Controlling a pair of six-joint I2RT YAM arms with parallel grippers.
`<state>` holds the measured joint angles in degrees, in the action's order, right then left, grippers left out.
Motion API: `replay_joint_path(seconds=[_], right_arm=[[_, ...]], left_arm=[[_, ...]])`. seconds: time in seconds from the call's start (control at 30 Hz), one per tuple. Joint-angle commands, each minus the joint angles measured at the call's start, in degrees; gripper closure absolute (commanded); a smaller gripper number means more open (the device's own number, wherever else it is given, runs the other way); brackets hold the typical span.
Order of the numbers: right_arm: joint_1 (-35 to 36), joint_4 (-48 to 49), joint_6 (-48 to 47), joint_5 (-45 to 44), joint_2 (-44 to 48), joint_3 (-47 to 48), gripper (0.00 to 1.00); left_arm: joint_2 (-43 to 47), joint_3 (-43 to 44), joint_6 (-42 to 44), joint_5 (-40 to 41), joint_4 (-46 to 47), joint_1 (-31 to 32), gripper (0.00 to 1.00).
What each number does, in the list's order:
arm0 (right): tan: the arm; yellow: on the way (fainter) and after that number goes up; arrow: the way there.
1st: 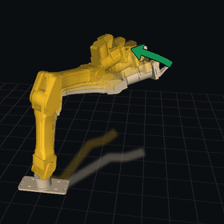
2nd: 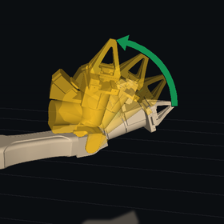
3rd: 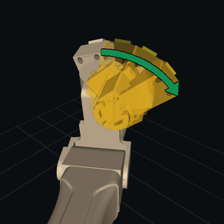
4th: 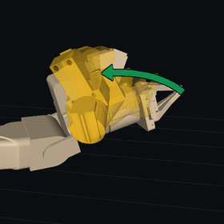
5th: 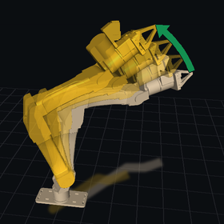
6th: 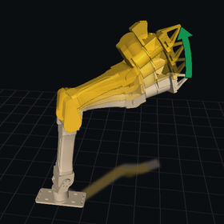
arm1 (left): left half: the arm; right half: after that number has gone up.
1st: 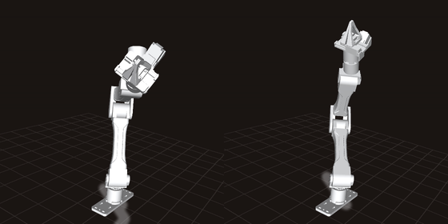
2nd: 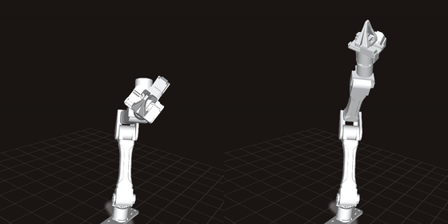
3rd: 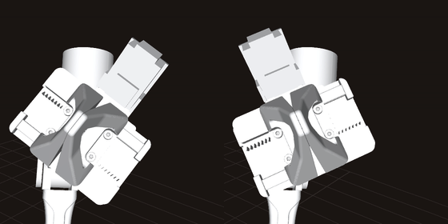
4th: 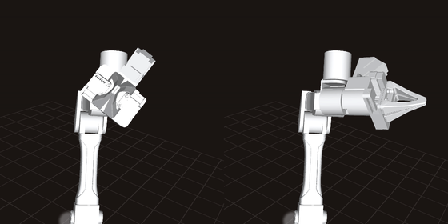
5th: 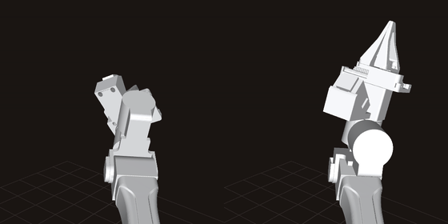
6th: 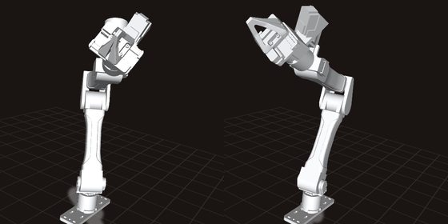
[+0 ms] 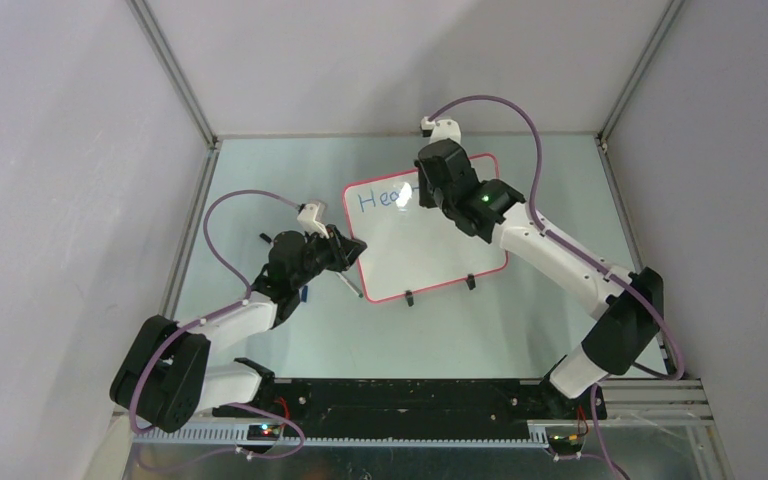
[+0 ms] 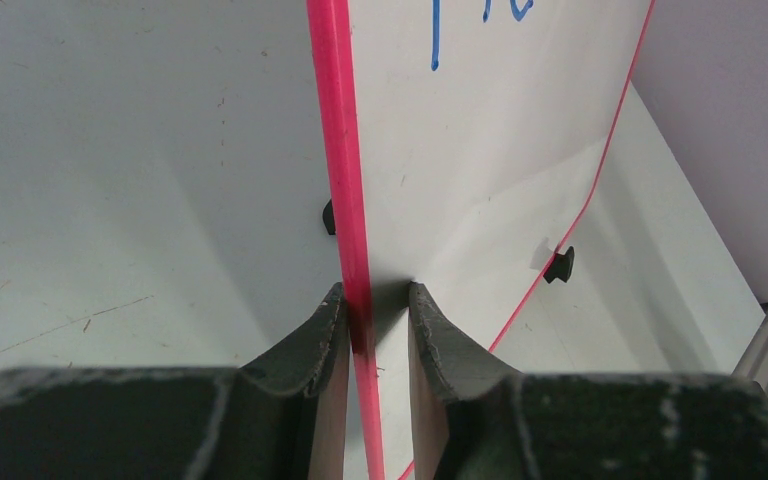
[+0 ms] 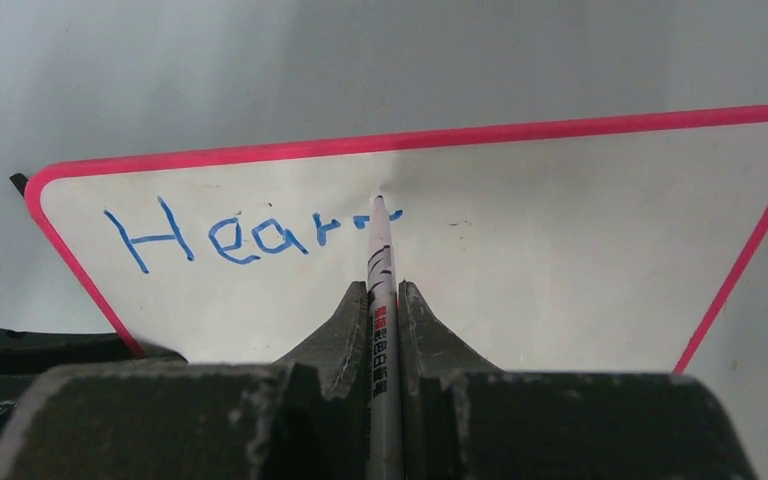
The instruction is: Write a sentence on the whiteboard
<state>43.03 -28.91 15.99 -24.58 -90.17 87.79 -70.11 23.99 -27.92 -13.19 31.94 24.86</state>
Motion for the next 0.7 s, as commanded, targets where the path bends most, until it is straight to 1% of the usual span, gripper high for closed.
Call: replay_joint_path(seconds=[0.0, 0.67], right_arm=[[0.3, 1.2, -0.8, -0.1, -1.2, 3.6, 1.00], [-0.1, 0.0, -1.3, -0.1, -3.6, 6.5, 1.00]], left_arm=[[0.5, 1.6, 3.5, 2.1, -0.9, 0.5, 0.84], [0.4, 1.7, 3.6, 2.2, -1.0, 0.5, 0.84]])
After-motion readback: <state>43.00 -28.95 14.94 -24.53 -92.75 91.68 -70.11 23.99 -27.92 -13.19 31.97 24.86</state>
